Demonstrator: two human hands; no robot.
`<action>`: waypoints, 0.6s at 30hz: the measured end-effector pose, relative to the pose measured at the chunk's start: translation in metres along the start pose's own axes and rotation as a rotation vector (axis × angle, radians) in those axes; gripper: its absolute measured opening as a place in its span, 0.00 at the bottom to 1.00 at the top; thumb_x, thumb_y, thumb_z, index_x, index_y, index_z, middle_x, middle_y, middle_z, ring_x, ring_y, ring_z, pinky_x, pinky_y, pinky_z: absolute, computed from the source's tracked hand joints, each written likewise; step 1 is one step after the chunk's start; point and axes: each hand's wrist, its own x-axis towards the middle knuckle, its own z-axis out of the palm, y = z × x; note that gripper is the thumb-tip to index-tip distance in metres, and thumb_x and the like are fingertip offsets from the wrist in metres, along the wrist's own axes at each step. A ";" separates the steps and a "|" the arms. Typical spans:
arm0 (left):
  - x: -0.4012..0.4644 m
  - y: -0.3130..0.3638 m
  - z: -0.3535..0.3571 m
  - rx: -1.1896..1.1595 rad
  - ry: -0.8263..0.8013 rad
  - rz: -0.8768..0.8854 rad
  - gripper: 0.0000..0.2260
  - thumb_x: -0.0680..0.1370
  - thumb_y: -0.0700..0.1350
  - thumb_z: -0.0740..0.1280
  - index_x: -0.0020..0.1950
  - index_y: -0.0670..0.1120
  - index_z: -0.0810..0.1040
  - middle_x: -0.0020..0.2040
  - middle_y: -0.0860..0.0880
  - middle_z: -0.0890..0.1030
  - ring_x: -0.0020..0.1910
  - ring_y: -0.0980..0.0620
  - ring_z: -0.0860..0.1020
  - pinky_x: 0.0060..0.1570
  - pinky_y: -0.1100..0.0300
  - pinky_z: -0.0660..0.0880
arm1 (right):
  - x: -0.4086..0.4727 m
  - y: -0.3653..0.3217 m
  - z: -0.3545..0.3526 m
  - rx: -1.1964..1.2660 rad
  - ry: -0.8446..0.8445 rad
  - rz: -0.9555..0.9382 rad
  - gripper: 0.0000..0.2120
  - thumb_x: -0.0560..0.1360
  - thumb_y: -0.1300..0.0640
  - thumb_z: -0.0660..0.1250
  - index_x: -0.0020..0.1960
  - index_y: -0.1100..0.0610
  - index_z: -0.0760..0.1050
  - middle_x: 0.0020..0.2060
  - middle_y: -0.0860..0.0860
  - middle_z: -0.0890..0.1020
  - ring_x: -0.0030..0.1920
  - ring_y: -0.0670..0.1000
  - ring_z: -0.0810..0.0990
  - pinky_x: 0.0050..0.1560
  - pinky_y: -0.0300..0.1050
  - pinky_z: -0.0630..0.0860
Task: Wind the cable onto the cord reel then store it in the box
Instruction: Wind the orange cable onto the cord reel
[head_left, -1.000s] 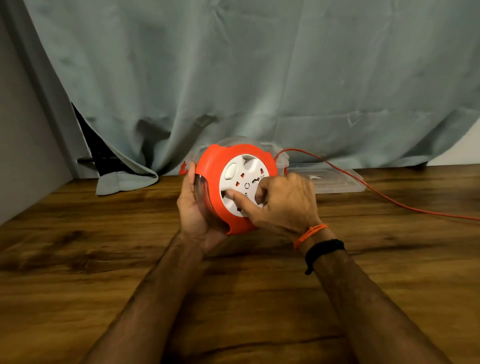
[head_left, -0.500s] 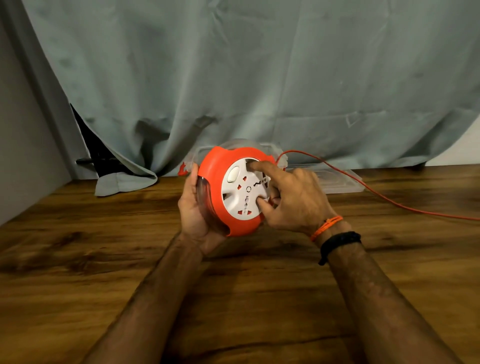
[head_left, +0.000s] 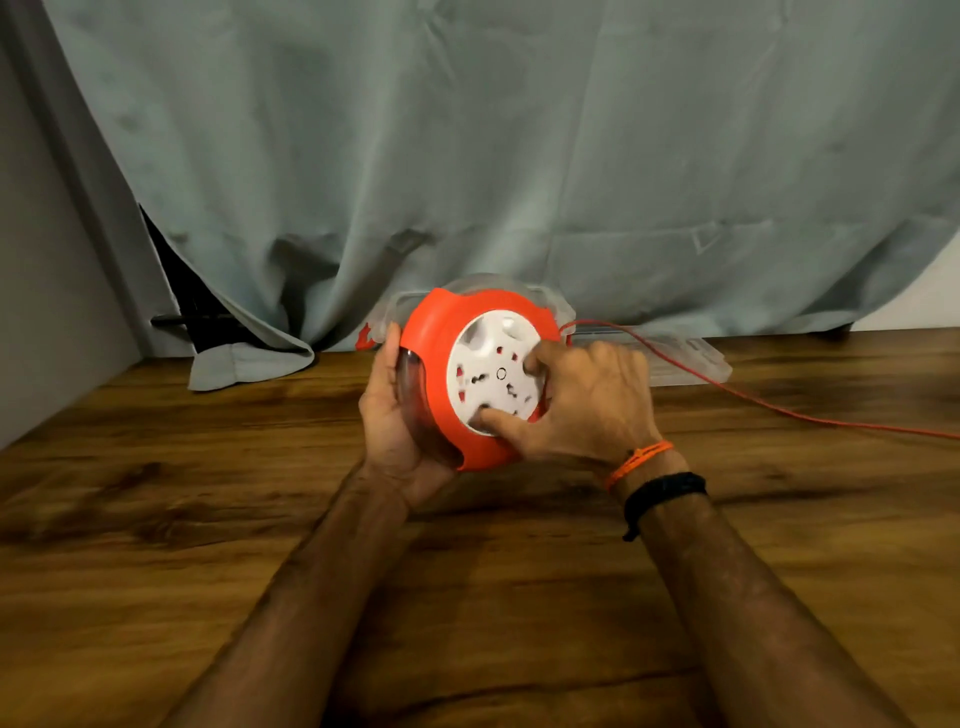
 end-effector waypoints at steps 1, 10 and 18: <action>0.000 0.000 0.000 0.001 0.009 0.002 0.34 0.77 0.68 0.56 0.67 0.44 0.80 0.66 0.38 0.80 0.65 0.38 0.79 0.62 0.40 0.77 | -0.001 -0.006 0.003 -0.011 -0.002 0.024 0.31 0.60 0.22 0.60 0.41 0.50 0.77 0.37 0.53 0.83 0.44 0.58 0.80 0.44 0.47 0.64; 0.001 -0.002 -0.001 -0.040 -0.021 -0.004 0.36 0.73 0.68 0.59 0.67 0.43 0.80 0.67 0.36 0.79 0.67 0.35 0.77 0.66 0.35 0.71 | 0.004 -0.014 -0.001 0.083 -0.036 0.081 0.36 0.62 0.20 0.56 0.28 0.54 0.74 0.27 0.48 0.79 0.37 0.53 0.79 0.43 0.47 0.75; 0.003 -0.005 -0.005 -0.058 -0.083 -0.070 0.39 0.73 0.70 0.59 0.76 0.45 0.70 0.74 0.37 0.71 0.74 0.33 0.68 0.72 0.31 0.60 | 0.008 0.007 -0.024 0.185 -0.072 -0.146 0.22 0.64 0.46 0.69 0.58 0.46 0.75 0.24 0.44 0.68 0.33 0.53 0.76 0.42 0.51 0.76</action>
